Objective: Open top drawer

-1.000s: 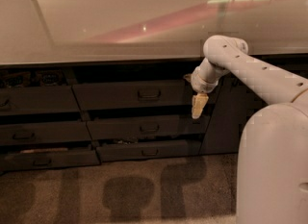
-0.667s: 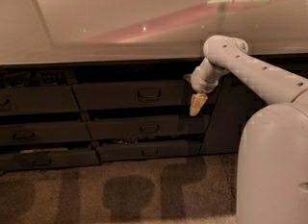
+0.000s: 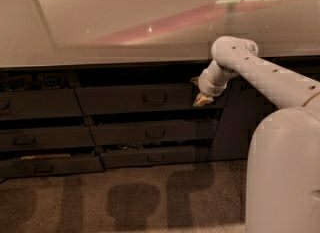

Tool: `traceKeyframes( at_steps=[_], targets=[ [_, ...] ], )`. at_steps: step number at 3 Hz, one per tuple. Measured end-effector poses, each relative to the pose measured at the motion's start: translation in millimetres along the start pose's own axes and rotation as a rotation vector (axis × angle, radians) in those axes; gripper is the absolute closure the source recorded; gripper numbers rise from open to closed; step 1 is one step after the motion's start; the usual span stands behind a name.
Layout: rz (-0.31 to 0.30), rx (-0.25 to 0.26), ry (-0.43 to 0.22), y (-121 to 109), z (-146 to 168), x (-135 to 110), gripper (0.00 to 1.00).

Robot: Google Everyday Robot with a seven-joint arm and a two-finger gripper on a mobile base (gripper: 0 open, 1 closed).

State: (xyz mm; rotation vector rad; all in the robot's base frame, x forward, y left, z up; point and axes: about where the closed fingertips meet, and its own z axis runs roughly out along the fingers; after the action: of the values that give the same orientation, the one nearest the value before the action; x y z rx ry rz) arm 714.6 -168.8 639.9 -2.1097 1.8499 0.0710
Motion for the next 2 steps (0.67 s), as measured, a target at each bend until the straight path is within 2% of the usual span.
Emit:
traceKeyframes(
  at_steps=[1,2],
  targets=[
    [0.0,0.0,0.0,0.0,0.0,0.0,0.89],
    [0.0,0.0,0.0,0.0,-0.1,-0.1,1.0]
  ],
)
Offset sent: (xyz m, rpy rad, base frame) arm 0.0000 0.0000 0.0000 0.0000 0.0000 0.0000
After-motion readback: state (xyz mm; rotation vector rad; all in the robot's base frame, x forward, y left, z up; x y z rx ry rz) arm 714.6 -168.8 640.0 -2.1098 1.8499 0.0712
